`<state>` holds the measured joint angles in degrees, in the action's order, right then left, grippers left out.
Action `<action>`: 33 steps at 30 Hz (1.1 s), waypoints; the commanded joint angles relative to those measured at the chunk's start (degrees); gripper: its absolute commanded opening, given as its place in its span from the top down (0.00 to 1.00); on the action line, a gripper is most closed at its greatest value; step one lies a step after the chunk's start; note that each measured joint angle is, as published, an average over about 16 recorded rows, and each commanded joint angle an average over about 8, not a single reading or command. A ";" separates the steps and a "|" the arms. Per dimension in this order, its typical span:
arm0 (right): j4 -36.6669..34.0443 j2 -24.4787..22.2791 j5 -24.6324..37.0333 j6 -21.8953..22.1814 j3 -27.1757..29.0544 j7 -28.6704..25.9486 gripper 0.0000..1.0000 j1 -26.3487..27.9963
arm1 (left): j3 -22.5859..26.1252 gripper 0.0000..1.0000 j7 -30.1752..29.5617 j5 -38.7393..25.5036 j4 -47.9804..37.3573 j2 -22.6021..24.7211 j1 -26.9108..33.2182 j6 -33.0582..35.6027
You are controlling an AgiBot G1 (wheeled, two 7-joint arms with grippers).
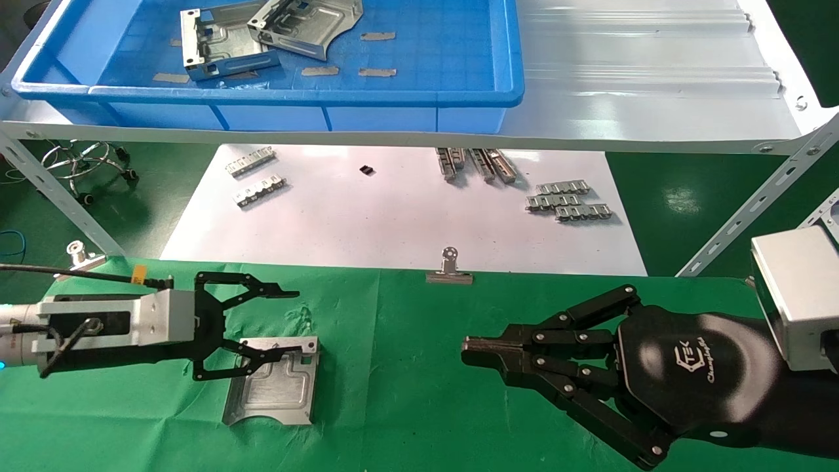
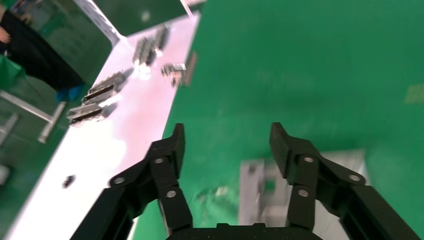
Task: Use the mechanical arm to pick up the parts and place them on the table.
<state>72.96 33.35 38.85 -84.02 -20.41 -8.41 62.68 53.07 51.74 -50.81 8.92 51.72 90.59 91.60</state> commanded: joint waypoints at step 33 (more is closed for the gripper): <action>0.00 -0.01 -0.02 0.01 -0.03 0.01 0.00 0.01 | -18.67 0.00 -35.87 6.07 33.84 -9.04 -15.44 -2.49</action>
<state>72.96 33.34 38.83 -84.01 -20.44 -8.40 62.68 34.39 15.87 -44.74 42.77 42.68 75.15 89.11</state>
